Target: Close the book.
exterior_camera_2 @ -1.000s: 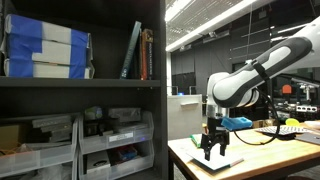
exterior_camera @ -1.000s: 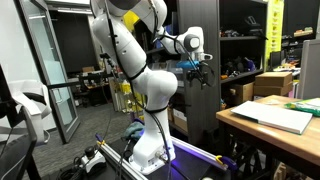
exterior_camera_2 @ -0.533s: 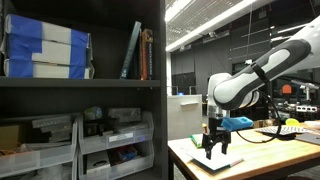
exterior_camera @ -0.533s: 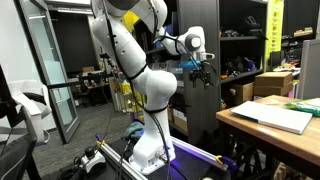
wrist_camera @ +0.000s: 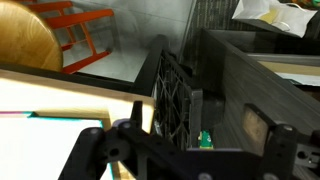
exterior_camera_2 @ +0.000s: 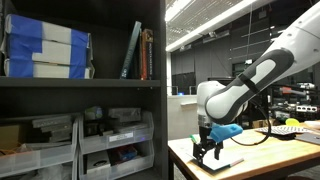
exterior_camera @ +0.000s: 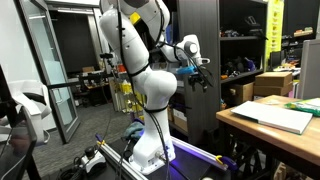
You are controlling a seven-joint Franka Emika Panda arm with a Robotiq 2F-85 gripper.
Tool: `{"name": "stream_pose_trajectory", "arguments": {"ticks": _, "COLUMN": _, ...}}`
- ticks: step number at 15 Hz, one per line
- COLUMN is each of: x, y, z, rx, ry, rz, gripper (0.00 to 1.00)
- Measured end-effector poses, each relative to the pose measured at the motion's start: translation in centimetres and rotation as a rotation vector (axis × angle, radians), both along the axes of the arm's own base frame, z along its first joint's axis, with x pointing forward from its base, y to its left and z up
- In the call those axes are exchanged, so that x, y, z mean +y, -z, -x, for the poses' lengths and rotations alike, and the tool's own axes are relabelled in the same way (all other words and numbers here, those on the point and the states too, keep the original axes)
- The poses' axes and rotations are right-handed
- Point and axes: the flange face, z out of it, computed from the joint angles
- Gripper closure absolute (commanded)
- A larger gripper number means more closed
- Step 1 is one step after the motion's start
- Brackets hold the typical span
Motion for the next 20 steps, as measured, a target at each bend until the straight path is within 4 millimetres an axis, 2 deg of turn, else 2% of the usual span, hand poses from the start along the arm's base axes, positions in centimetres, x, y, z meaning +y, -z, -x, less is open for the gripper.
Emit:
{"name": "stream_pose_trajectory", "arguments": {"ticks": 3, "x": 0.2, "y": 0.9, "z": -1.1, "rx": -0.003, "ry": 0.022, "rz": 0.035, "gripper": 0.00}}
{"name": "stream_pose_trajectory", "arguments": {"ticks": 7, "x": -0.6, "y": 1.9, "z": -1.9, "rx": -0.013, "ry": 0.054, "rz": 0.078, "gripper": 0.00}}
{"name": "stream_pose_trajectory", "arguments": {"ticks": 13, "x": -1.8, "y": 1.6, "z": -2.8, "rx": -0.044, "ry": 0.100, "rz": 0.124, "gripper": 0.00}}
{"name": "stream_pose_trajectory", "arguments": {"ticks": 20, "x": -1.6, "y": 1.0, "z": -3.5, "rx": -0.093, "ry": 0.124, "rz": 0.204, "gripper": 0.00}}
